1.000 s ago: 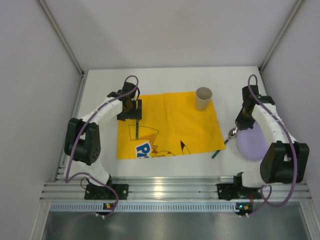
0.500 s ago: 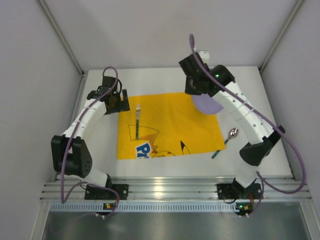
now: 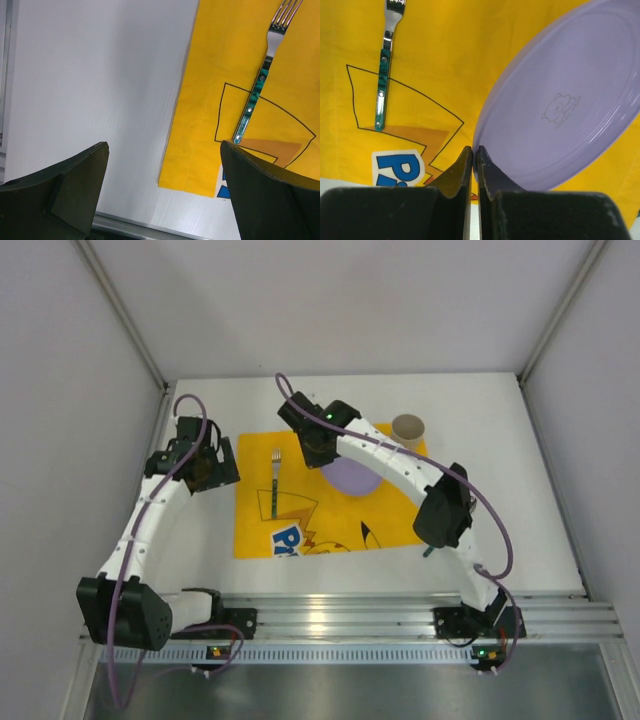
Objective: Set the dinner table for one person
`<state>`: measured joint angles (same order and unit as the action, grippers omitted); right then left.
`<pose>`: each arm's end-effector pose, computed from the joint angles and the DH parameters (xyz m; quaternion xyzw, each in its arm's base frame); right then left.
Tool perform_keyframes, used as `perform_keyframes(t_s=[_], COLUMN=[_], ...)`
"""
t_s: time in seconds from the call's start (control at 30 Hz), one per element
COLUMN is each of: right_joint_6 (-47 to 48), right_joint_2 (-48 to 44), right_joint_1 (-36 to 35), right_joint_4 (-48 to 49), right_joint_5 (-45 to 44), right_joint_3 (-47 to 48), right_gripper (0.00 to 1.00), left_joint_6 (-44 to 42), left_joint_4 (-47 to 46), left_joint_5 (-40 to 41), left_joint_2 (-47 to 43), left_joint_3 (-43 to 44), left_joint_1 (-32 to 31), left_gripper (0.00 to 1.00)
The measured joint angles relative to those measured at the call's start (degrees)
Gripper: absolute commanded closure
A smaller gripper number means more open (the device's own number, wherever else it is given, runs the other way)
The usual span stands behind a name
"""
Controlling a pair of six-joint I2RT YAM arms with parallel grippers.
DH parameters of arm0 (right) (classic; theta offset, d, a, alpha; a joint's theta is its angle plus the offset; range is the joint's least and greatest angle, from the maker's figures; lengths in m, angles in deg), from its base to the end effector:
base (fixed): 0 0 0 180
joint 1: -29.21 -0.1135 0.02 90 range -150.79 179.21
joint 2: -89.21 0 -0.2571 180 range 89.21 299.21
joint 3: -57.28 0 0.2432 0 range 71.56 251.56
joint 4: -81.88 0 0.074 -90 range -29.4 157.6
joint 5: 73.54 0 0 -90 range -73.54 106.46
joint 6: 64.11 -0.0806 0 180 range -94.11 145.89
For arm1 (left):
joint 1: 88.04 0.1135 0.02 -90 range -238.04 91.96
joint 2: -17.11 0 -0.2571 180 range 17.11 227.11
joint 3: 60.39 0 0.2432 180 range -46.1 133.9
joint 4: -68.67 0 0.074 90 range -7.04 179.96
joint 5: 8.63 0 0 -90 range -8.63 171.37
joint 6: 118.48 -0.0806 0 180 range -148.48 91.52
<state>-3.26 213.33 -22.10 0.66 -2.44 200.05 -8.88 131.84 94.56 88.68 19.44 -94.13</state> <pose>0.3103 0.3457 0.2708 -0.1460 0.9479 0.0293 0.2816 0.2675 -0.0100 0.2676 -0.1458 0.9365 0.0402 0.3163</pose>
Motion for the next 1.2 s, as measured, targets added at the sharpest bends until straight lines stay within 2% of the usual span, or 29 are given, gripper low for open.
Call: perform_keyframes(t_s=[0.33, 0.4, 0.43, 0.5, 0.53, 0.57, 0.67, 0.77, 0.9, 0.97, 1.07, 1.17, 1.2], right_joint_6=[2.3, 2.8, 3.1, 3.4, 3.9, 4.1, 5.1, 5.2, 3.4, 1.8, -0.2, -1.6, -1.9], right_joint_2=[10.4, 11.2, 11.5, 11.7, 11.7, 11.6, 9.1, 1.4, -17.2, -28.3, -43.8, -50.0, -50.6], right_joint_1=[0.1, 0.2, 0.2, 0.5, 0.5, 0.5, 0.7, 1.5, 6.0, 11.2, 23.8, 34.1, 36.8], right_joint_4=[9.2, 10.5, 11.2, 12.2, 12.8, 13.2, 14.7, 15.1, 17.3, 18.1, 18.9, 17.6, 17.1], right_joint_5=[11.8, 13.9, 15.3, 17.6, 18.6, 19.2, 19.9, 18.6, 17.9, 18.0, 16.9, 15.5, 15.5], right_joint_3=[-0.5, -1.0, -1.1, -1.7, -2.0, -2.5, -6.6, -15.4, -30.8, -39.0, -51.3, -58.4, -60.5], right_gripper=[1.0, 0.85, 0.67, 0.56, 0.46, 0.43, 0.41, 0.4, 0.38, 0.38, 0.39, 0.4, 0.43], left_joint_6=[1.5, 1.5, 1.5, 1.5, 1.5, 1.5, 1.5, 1.5, 1.9, 2.5, 3.5, 4.5, 4.8], left_joint_4=[4.0, 4.5, 4.7, 5.1, 5.2, 5.3, 5.2, 5.0, 3.5, 2.1, -0.6, -2.7, -3.4], left_joint_5=[0.6, 0.9, 1.1, 1.1, 1.0, 1.0, 0.5, -0.6, -3.2, -4.2, -5.4, -6.3, -6.5], left_joint_2=[-6.5, -6.8, -6.9, -6.9, -6.9, -6.9, -6.2, -4.6, -1.5, 0.2, 2.3, 4.3, 5.3], left_joint_3=[-3.1, -3.1, -3.1, -3.1, -3.1, -3.1, -3.1, -3.1, -3.1, -3.1, -3.9, -4.6, -4.6], left_joint_1=[0.0, 0.0, 0.0, 0.0, 0.0, 0.0, 0.0, 0.0, 0.0, -0.3, -1.6, -4.0, -4.9], left_gripper=[0.02, 0.02, 0.02, 0.02, 0.02, 0.02, 0.02, 0.02, 0.02, 0.02, 0.02, 0.02, 0.02])
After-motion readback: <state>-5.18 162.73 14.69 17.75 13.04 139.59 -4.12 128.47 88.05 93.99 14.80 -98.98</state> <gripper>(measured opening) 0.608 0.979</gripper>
